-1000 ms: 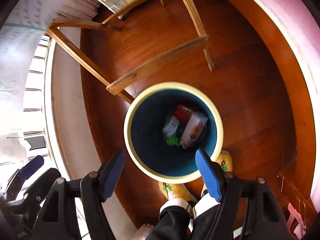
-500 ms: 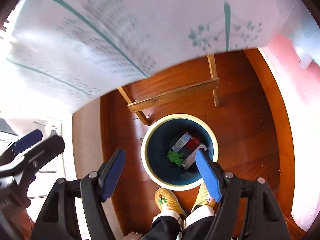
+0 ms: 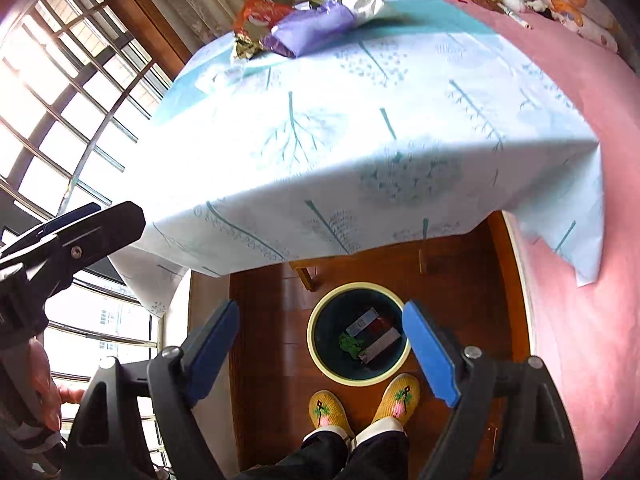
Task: Collect trash
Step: 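Move both grippers back toward the remaining trash on the table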
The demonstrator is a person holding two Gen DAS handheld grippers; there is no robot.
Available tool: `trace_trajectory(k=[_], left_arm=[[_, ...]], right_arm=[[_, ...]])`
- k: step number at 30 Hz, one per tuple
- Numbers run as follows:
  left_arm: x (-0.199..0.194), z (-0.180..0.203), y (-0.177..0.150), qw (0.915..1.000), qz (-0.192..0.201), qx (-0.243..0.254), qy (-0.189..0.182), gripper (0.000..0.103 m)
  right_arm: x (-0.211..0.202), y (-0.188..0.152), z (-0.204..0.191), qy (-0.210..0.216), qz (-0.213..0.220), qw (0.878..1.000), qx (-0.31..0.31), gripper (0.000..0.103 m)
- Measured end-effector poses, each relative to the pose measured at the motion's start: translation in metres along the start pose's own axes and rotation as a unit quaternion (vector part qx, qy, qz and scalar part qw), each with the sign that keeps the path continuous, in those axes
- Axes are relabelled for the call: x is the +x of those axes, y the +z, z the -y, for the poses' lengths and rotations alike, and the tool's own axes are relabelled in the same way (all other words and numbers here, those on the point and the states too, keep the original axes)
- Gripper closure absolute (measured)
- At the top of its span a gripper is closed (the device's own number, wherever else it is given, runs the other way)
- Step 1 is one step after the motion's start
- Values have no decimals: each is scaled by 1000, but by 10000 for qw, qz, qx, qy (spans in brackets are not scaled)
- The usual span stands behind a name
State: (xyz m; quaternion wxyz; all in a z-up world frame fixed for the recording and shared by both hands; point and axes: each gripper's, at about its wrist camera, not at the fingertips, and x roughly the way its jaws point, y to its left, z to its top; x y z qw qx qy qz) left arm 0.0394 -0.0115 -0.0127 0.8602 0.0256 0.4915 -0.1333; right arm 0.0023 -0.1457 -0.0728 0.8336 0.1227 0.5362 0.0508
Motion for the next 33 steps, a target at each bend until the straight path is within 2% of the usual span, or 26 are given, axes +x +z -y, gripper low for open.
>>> trace_trajectory(k=[5, 11, 18, 22, 26, 30, 33], left_arm=[[-31, 3, 23, 9993, 253, 176, -211, 7], [-63, 12, 53, 9964, 661, 454, -266, 7], [-74, 5, 88, 9943, 1026, 300, -34, 7], [-52, -5, 110, 9970, 758, -20, 146, 7], [-10, -16, 133, 9984, 375, -401, 109, 7], [41, -19, 160, 9964, 16, -846, -1, 7], [74, -19, 181, 9906, -118, -1363, 78, 7]], right_arm=[[-42, 26, -14, -141, 440, 9989, -82, 18], [-83, 51, -27, -345, 1034, 9935, -316, 18], [-106, 86, -30, -614, 1478, 9864, -377, 18], [-102, 111, -20, -657, 1569, 9848, -342, 18], [-86, 145, 0, -540, 1517, 9865, -289, 18], [-54, 188, 27, -368, 1186, 9916, -353, 18], [-29, 224, 48, -160, 911, 9946, -467, 20]])
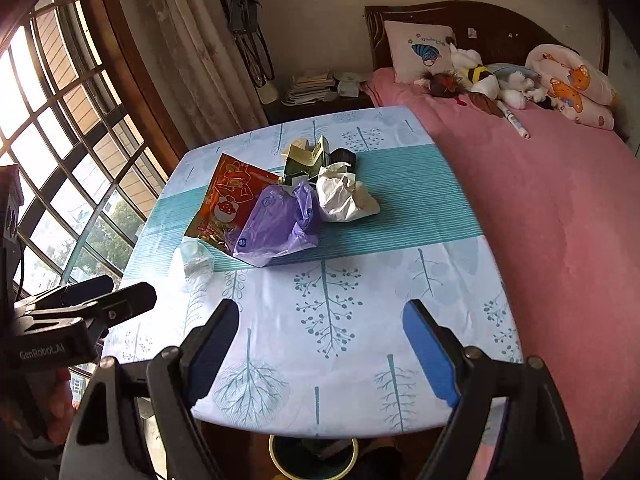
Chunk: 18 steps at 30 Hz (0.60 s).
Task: Collect trash
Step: 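Move both grippers back toward the remaining trash on the table, then grasp the purple plastic bag with the left gripper while the right gripper grasps the white tissue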
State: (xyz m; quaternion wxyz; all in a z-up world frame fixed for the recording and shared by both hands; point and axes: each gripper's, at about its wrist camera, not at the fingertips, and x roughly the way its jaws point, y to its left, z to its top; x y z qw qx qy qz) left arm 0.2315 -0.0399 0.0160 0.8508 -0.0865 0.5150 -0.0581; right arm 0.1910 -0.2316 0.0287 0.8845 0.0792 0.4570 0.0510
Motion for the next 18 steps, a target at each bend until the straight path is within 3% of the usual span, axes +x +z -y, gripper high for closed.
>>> trace_trajectory(k=[9, 18], left_arm=[[87, 26, 48, 9952, -573, -635, 472, 7], [150, 41, 70, 9876, -1175, -770, 698, 7]], right_arm=[[92, 72, 46, 610, -759, 9941, -488, 20], [175, 112, 50, 1016, -1300, 9832, -781, 20]])
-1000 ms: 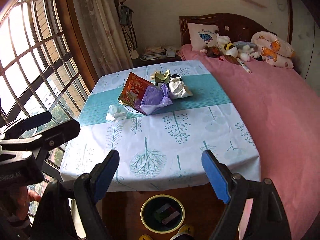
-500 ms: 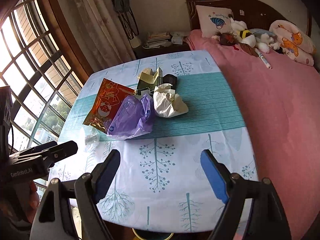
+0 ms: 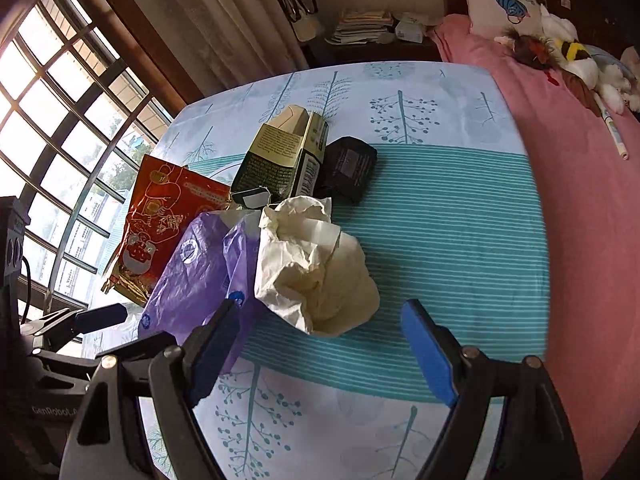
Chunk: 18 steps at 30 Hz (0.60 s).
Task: Collect trash
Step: 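Grasp the purple plastic bag with the left gripper while the right gripper grasps the white tissue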
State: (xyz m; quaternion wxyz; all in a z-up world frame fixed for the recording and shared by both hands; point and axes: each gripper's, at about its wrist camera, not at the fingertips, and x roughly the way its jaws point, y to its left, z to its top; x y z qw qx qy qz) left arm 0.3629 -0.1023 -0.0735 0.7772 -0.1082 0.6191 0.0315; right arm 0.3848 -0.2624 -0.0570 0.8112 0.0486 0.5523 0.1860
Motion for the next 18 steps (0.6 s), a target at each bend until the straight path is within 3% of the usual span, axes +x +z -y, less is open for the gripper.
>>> trace_trajectory(k=[4, 7, 12, 14, 17, 18], left_arm=[[15, 9, 7, 9998, -121, 41, 139, 7], [27, 14, 14, 9995, -207, 47, 224, 7], [46, 28, 22, 9985, -443, 127, 301, 7], [54, 32, 23, 9980, -512, 147, 350, 11], [65, 40, 24, 9970, -647, 185, 378, 29], [68, 41, 25, 9968, -681, 182, 370, 42]], right_arm=[[26, 9, 5, 194, -233, 9995, -39, 20], [31, 9, 11, 504, -247, 9984, 72, 29], [27, 6, 21, 678, -255, 9974, 7, 42], [25, 4, 24, 733, -280, 9969, -12, 43], [25, 3, 26, 779, -281, 9966, -45, 43], [25, 3, 26, 792, -279, 9965, -40, 43]])
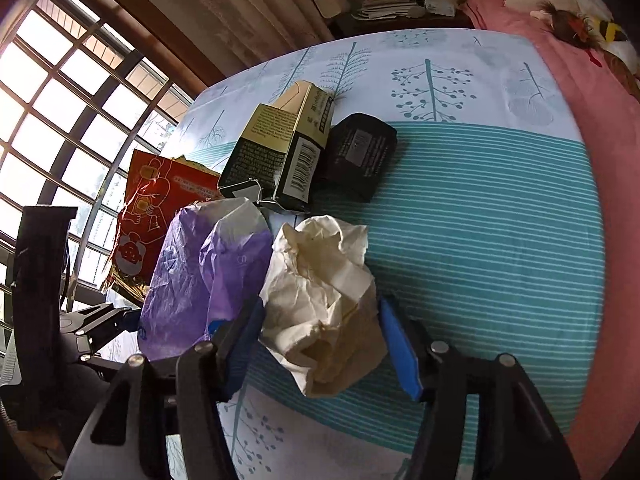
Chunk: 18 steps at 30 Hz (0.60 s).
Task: Collect trash
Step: 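Grasp the purple plastic bag with the left gripper while the right gripper grasps the white tissue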
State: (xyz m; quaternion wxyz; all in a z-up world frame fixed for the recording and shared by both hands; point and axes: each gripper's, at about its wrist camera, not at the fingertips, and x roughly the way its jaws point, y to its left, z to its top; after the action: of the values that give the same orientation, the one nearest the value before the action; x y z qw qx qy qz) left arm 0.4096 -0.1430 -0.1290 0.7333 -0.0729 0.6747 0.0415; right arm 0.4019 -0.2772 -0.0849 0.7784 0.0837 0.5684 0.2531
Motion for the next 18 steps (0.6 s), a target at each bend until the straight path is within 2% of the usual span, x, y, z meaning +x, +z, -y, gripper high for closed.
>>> trace_trajectory(k=[2, 4, 5, 7, 10, 18], left_arm=[[1, 3, 0, 10000, 46, -52, -47, 49], [-1, 6, 0, 9999, 73, -79, -96, 64], [-1, 8, -1, 9999, 75, -95, -113, 67], [-4, 5, -4, 9998, 106, -108, -150, 85], [-10, 7, -9, 9997, 181, -84, -120, 90], [-30, -1, -32, 9988, 442, -39, -223, 91]], right_arm=[[2, 2, 2, 20, -8, 10000, 61, 42], [3, 2, 4, 66, -19, 9998, 168, 40], [3, 3, 5, 85, -21, 9997, 215, 40], [4, 2, 6, 112, -29, 9996, 262, 38], [4, 1, 4, 81, -27, 9997, 234, 37], [8, -2, -11, -138, -225, 9996, 88, 25]])
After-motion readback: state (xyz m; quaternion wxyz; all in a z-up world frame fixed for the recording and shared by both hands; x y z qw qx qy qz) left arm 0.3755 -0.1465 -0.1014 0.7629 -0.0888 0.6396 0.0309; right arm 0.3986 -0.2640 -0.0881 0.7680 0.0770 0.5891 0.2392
